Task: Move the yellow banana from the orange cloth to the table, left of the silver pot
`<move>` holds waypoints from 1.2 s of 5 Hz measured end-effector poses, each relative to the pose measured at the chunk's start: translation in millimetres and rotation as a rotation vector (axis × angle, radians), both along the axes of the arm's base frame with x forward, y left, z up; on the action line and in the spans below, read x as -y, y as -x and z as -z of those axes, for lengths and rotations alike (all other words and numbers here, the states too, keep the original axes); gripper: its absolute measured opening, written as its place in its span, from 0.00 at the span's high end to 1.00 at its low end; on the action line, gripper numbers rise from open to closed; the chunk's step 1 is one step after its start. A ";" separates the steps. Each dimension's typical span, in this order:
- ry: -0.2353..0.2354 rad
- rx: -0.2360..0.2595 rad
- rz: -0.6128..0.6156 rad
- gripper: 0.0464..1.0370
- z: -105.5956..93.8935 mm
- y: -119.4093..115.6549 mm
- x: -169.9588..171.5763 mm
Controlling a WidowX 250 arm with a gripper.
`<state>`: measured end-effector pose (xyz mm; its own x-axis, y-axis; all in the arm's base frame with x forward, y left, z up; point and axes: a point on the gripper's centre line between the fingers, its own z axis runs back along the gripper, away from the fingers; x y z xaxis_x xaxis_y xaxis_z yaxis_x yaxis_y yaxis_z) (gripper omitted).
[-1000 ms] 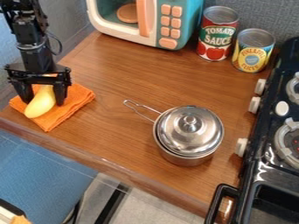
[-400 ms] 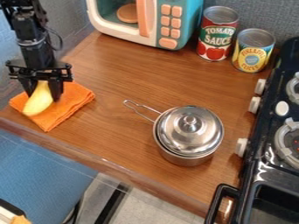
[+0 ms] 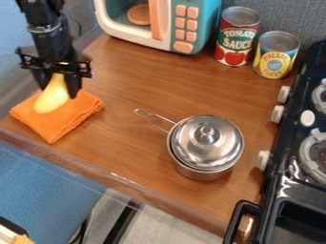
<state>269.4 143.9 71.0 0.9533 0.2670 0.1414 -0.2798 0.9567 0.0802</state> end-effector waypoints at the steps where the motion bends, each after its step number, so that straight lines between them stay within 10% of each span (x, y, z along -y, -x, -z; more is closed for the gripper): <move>1: -0.006 0.003 0.078 0.46 -5.1 1.5 28.2; 5: 0.005 -0.095 0.199 0.39 32.6 12.5 79.4; 6: 0.007 -0.097 0.202 0.09 33.8 14.2 77.5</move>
